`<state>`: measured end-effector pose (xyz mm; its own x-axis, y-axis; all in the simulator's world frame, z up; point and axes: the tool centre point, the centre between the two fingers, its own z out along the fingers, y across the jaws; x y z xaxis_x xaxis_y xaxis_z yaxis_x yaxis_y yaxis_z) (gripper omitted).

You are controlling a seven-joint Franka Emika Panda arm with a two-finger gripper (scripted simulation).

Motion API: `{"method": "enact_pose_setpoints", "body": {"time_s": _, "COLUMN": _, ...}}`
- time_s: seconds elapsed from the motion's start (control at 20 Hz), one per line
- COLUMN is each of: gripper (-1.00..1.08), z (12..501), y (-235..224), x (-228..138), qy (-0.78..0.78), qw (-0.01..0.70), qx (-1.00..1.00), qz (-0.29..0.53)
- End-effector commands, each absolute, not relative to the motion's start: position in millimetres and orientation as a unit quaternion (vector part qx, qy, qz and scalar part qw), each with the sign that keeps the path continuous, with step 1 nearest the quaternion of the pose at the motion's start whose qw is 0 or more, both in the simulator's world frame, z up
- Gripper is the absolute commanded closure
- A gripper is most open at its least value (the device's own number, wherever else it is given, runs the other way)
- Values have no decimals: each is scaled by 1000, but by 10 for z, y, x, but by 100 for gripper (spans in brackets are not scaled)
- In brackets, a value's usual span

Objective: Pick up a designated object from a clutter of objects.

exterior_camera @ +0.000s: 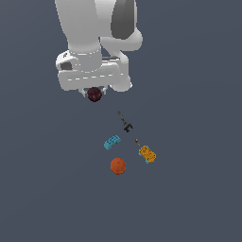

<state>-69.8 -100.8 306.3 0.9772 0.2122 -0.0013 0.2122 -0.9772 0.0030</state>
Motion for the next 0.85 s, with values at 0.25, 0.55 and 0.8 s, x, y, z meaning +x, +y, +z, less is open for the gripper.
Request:
{"method": "enact_pose_setpoints", "body": {"time_s": 0.25, "gripper": 108, "z": 3605, "y": -882, "x": -573, "qy": 107, "qw": 1, "qx": 994, "qz": 0}}
{"method": "enact_pose_setpoints", "body": {"time_s": 0.55, "gripper": 108, "z": 3831, "y": -832, "x": -508, "qy": 107, "qw": 0, "qx": 994, "qz": 0}}
{"method": "enact_pose_setpoints", "body": {"time_s": 0.8, "gripper": 108, "z": 3887, "y": -820, "x": -491, "qy": 107, "qw": 0, "qx": 994, "qz": 0}}
